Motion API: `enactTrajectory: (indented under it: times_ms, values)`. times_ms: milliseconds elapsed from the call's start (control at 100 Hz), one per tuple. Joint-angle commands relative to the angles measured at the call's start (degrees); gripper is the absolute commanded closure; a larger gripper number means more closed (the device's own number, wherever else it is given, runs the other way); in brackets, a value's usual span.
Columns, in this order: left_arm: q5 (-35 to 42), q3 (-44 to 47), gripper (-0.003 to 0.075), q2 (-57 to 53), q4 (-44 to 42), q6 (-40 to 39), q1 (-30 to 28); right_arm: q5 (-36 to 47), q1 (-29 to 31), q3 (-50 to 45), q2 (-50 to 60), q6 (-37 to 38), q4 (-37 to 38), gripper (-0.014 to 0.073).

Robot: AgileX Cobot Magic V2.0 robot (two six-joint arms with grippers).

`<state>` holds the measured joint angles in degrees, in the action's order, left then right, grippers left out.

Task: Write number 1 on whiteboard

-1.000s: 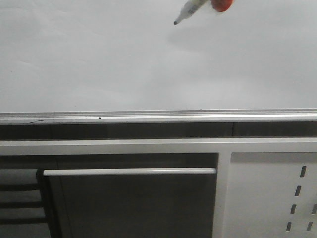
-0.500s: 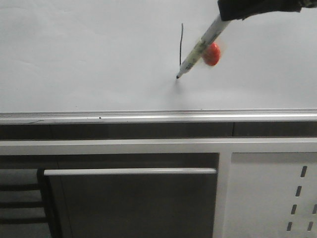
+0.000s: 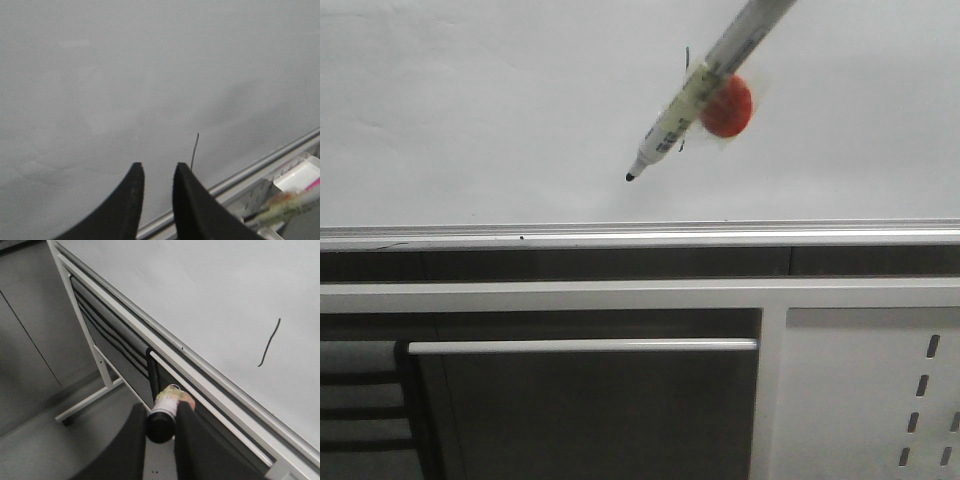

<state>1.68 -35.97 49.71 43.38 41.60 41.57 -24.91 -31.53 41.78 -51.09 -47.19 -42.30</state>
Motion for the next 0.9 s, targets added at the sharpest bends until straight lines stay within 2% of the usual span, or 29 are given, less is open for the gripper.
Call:
enactTrajectory:
  times_ms: [0,50,110,270,470,890]
  values:
    - [-1.2,-1.8,0.0389,-0.7,-0.2,-0.2,-0.1,-1.9,1.4,5.2,-0.2,2.1,-0.6,0.0636]
    - [-2.6,-2.0,0.0322,-0.7,-0.2,-0.2,0.3,-4.6,2.1,7.3,-1.0,2.4,-0.6,0.0636]
    - [-3.3,-2.0,0.0292,-0.7,-0.2,-0.2,1.5,-8.4,2.7,9.7,-2.4,2.6,-0.6,0.0636]
    - [-3.5,-2.0,0.0309,0.5,-4.3,-0.1,7.8,-17.3,2.8,16.4,-7.2,4.2,-0.6,0.0636]
    - [-2.2,-2.1,0.0357,4.4,-8.6,-0.1,15.8,-21.7,2.8,22.0,-10.9,4.6,-0.9,0.0636]
    - [2.0,-2.1,0.0357,9.5,-9.4,-0.1,17.6,-29.1,2.8,24.2,-11.3,4.6,-1.1,0.0636]
